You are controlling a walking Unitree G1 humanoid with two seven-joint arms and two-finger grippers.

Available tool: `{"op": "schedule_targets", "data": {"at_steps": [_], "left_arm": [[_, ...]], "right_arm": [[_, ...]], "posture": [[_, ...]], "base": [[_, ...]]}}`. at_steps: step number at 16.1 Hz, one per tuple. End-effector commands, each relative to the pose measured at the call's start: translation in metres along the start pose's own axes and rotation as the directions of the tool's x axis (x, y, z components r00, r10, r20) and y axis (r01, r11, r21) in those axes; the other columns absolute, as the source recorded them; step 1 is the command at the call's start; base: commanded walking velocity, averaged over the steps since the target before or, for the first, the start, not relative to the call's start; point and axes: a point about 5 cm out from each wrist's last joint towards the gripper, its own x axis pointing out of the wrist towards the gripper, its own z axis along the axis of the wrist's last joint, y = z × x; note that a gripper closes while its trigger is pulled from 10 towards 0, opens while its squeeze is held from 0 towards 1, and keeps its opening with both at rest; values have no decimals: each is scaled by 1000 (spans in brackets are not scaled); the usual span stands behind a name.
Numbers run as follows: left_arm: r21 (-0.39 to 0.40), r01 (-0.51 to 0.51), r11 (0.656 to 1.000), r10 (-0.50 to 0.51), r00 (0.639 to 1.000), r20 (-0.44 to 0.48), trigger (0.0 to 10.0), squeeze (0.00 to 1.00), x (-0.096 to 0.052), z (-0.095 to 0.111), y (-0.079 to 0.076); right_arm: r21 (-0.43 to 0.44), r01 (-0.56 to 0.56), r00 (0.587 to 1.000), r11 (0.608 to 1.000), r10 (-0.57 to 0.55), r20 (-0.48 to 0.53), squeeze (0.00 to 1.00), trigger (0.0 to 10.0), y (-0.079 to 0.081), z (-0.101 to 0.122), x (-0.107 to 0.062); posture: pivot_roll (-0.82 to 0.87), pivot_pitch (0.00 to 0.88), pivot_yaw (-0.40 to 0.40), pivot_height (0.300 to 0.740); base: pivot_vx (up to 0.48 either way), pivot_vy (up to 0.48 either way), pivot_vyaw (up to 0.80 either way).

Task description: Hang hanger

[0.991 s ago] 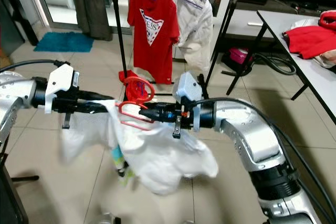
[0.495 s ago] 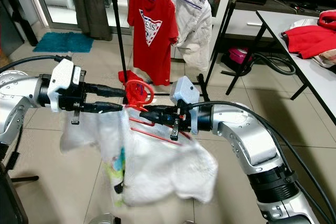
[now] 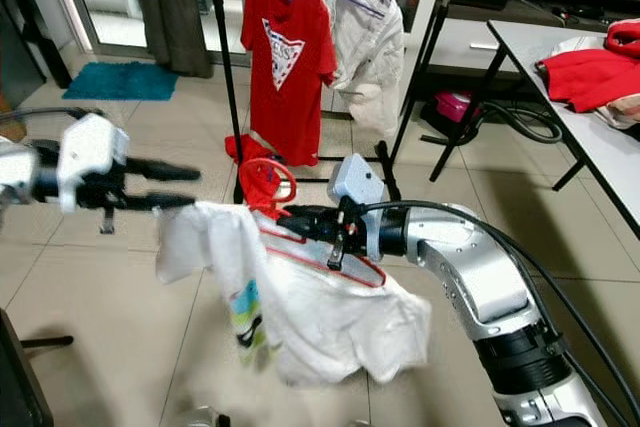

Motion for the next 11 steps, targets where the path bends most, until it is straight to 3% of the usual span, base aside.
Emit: {"op": "schedule_targets", "data": {"at_steps": [1, 4, 7, 8, 10, 11], "left_arm": [[-29, -5, 1000, 5, 1000, -21, 10000, 0, 0, -7, -6], [-64, -28, 998, 19, 990, -138, 10000, 0, -4, -35, -16], [-77, -242, 967, 229, 962, -152, 10000, 0, -23, -42, -3], [-47, -336, 941, 321, 926, -198, 10000, 0, -33, -48, 3], [-37, -398, 917, 381, 900, -213, 10000, 0, -39, -51, 6], [-125, -493, 861, 476, 868, -143, 10000, 0, -44, -48, 10]], "right_arm": [[-8, 49, 998, 999, -49, 29, 0, 0, -7, 5, -5], [-3, 40, 997, 999, -40, 59, 0, 0, -8, 10, -6], [3, 64, 996, 998, -64, 62, 0, 0, -11, 10, -13], [11, 79, 995, 997, -79, 66, 0, 0, -12, 10, -15], [15, 95, 993, 995, -96, 63, 0, 0, -13, 9, -16], [27, 135, 990, 991, -136, 40, 0, 0, -14, 4, -18]], "posture": [[-43, 0, -34, 740], [-31, 0, -54, 740], [-37, 0, -52, 740], [-38, 0, -50, 740], [-41, 0, -49, 740], [-41, 0, -51, 740]], "base": [[0, 0, 0], [0, 0, 0], [0, 0, 0], [0, 0, 0], [0, 0, 0], [0, 0, 0]]}}
